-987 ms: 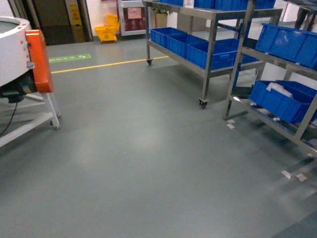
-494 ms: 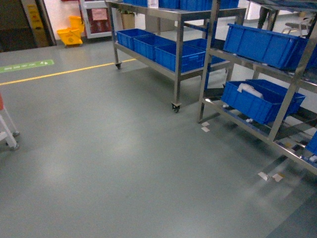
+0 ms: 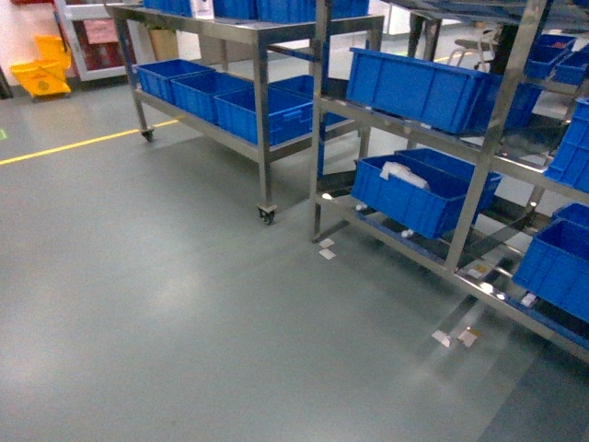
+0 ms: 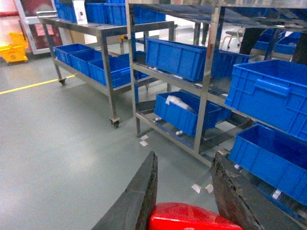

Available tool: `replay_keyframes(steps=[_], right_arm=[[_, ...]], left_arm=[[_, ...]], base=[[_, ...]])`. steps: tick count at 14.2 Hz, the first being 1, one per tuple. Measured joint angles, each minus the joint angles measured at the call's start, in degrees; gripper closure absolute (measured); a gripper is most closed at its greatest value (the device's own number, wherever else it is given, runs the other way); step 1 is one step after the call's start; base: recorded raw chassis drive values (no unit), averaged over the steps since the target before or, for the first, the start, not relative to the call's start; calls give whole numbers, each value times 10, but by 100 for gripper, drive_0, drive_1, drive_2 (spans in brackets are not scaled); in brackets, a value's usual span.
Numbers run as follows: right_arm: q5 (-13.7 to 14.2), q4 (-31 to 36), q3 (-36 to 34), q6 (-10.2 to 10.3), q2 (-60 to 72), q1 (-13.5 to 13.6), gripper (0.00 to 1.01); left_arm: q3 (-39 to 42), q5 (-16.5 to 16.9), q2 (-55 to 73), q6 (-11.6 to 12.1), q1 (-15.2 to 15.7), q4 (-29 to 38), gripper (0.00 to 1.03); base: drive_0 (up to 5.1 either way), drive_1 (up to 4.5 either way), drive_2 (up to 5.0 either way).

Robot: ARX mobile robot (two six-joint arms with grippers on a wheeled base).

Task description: Pick red block from blue box to shelf

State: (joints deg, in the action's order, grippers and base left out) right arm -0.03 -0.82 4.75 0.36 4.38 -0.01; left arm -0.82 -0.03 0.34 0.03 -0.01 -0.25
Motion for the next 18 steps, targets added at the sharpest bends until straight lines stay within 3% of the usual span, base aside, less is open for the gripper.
replay_keyframes(steps=[12,18], right_arm=[[0,-1,0,0,0,0,73],[0,-1,0,0,0,0,73]], left_arm=[[0,0,0,0,0,0,5],[0,0,0,0,0,0,5]], base=[[-161,271,-592],[-164,-53,-274]])
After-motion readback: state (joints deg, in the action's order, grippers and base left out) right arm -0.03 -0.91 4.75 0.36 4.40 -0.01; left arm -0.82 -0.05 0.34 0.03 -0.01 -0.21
